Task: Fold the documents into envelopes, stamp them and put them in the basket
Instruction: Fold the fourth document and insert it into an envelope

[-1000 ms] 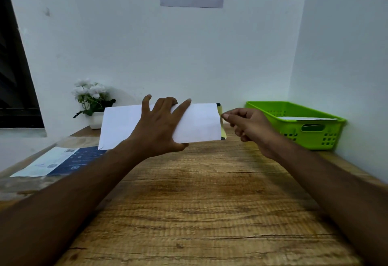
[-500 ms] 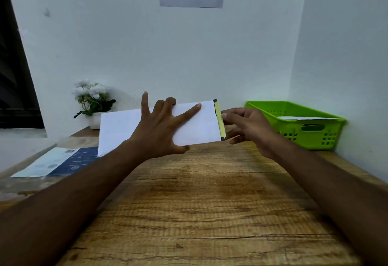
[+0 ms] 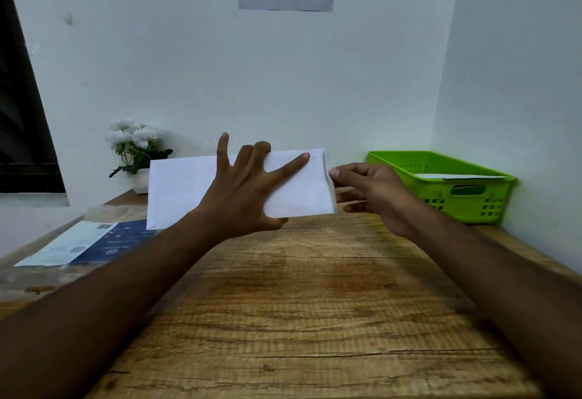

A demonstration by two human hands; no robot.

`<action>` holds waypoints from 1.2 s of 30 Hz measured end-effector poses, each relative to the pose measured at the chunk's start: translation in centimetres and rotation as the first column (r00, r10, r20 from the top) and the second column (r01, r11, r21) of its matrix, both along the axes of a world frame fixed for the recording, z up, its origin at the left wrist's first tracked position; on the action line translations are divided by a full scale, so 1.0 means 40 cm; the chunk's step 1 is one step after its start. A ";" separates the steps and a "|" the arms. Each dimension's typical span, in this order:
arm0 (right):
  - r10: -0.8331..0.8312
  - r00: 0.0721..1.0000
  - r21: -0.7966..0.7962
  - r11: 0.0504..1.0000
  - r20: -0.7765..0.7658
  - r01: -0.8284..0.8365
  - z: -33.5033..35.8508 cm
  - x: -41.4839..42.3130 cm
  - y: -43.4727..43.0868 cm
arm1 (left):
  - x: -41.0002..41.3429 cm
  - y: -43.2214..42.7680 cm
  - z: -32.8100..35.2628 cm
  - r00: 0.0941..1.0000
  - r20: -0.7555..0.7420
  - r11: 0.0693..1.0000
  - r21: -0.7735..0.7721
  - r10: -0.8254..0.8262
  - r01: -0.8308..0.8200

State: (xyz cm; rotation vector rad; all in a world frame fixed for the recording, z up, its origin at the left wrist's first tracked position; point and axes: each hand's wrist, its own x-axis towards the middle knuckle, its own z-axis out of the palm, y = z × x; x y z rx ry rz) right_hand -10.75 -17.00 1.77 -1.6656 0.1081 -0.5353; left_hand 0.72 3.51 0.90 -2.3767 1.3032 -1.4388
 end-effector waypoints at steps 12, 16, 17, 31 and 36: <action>-0.033 0.999 0.043 0.999 0.033 0.032 0.003 0.000 -0.005 | -0.024 -0.013 0.009 0.997 0.044 0.998 0.022 -0.059 0.058; 0.092 0.995 0.011 0.996 0.024 -0.093 -0.001 0.003 -0.007 | -0.013 -0.002 0.012 0.999 0.033 1.000 -0.002 -0.025 0.025; 0.133 0.991 0.013 0.991 0.024 -0.134 -0.002 0.002 -0.007 | -0.010 0.002 0.015 0.999 0.025 1.000 -0.016 -0.019 0.020; 0.205 0.952 0.075 0.971 0.227 -0.227 0.005 0.003 0.011 | -0.030 0.019 0.054 0.987 0.153 0.922 -0.371 -0.055 0.110; 0.129 0.927 0.119 0.976 0.353 -0.181 0.006 0.004 0.040 | -0.042 0.019 0.065 0.987 0.131 0.868 -0.475 -0.094 0.146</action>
